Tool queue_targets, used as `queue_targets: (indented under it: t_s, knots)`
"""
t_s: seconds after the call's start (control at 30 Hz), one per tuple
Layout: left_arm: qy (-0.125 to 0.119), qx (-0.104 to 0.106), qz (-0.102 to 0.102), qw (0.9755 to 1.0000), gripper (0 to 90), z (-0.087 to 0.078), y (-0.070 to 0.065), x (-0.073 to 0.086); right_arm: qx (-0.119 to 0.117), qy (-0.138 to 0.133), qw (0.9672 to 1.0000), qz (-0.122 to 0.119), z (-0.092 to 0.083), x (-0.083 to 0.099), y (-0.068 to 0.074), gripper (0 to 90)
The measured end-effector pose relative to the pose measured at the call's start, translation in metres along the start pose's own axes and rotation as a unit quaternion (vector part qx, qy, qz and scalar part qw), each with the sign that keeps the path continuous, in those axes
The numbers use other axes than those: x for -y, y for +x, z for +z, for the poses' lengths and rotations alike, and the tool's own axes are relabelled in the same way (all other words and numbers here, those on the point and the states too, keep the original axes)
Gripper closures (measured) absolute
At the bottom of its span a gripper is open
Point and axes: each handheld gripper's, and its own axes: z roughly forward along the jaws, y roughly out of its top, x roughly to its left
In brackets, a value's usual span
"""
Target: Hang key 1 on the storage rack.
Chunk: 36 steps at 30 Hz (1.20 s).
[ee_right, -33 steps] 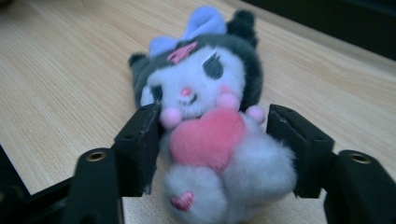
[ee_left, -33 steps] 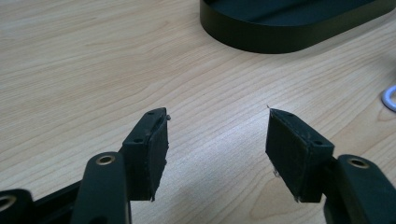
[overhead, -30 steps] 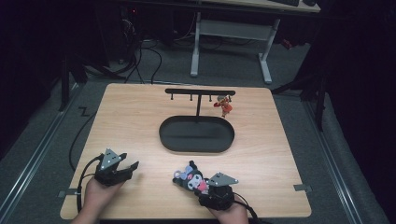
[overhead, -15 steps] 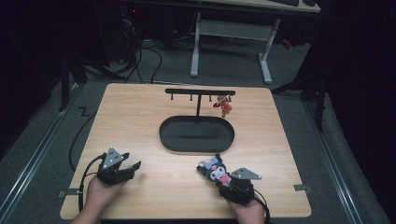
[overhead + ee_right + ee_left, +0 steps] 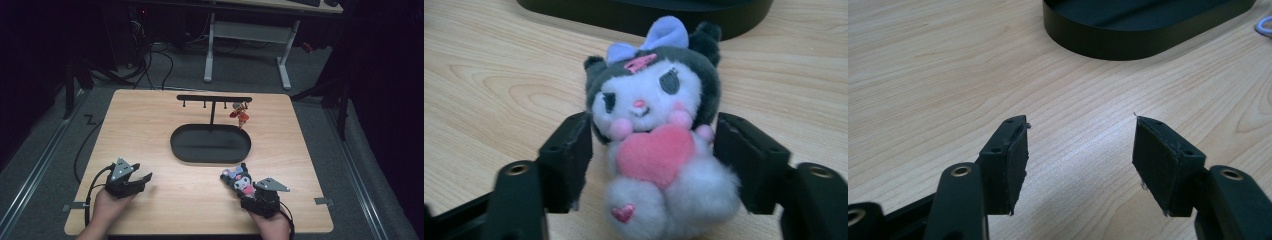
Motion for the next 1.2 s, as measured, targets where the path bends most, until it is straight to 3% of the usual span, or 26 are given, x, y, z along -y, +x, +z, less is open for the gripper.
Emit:
queue_targets:
  t_s: [0.2, 0.4, 0.7, 0.73, 0.83, 0.93, 0.97, 1.0, 1.07, 1.1, 1.13, 1.2]
  knots:
    - [-0.002, 0.005, 0.005, 1.0000, 39.3, -0.001, 0.002, 0.000, 0.004, 0.012, 0.9999, 0.001, 0.000, -0.005, 0.002, 20.8]
    - [-0.002, 0.004, -0.001, 1.0000, 39.3, -0.001, 0.002, 0.000, 0.008, 0.025, 0.9996, -0.007, -0.004, -0.008, 0.001, 21.3]
    - [0.000, 0.010, 0.009, 0.9999, 39.4, 0.002, -0.003, -0.003, 0.016, 0.088, 0.9959, -0.017, -0.014, -0.011, -0.003, 19.7]
    - [-0.001, 0.010, 0.012, 0.9999, 39.4, 0.003, -0.004, -0.004, 0.017, 0.106, 0.9938, -0.027, -0.016, -0.013, -0.001, 19.7]
    - [-0.001, 0.012, 0.012, 0.9999, 39.3, 0.003, -0.004, -0.004, 0.017, 0.123, 0.9917, -0.032, -0.017, -0.015, 0.000, 20.1]
    - [-0.004, 0.014, 0.011, 0.9998, 39.4, 0.002, -0.004, -0.004, 0.011, 0.163, 0.9857, -0.041, -0.015, -0.017, 0.002, 20.1]
    - [-0.004, 0.014, 0.011, 0.9998, 39.4, 0.002, -0.004, -0.004, 0.011, 0.163, 0.9857, -0.041, -0.015, -0.017, 0.002, 20.1]
    - [-0.005, 0.015, 0.011, 0.9998, 39.4, 0.002, -0.004, -0.005, 0.009, 0.180, 0.9829, -0.036, -0.015, -0.020, 0.003, 20.1]
    - [-0.006, 0.016, 0.011, 0.9998, 39.4, 0.002, -0.004, -0.005, 0.008, 0.187, 0.9816, -0.034, -0.015, -0.022, 0.003, 20.1]
    - [-0.006, 0.017, 0.012, 0.9998, 39.4, 0.002, -0.004, -0.005, 0.008, 0.196, 0.9800, -0.034, -0.015, -0.024, 0.003, 20.1]
    - [-0.005, 0.018, 0.015, 0.9997, 39.4, 0.003, -0.004, -0.006, 0.009, 0.213, 0.9762, -0.040, -0.014, -0.029, 0.004, 20.1]
    - [-0.005, 0.019, 0.015, 0.9997, 39.4, 0.003, -0.004, -0.006, 0.009, 0.220, 0.9745, -0.044, -0.014, -0.031, 0.005, 20.1]
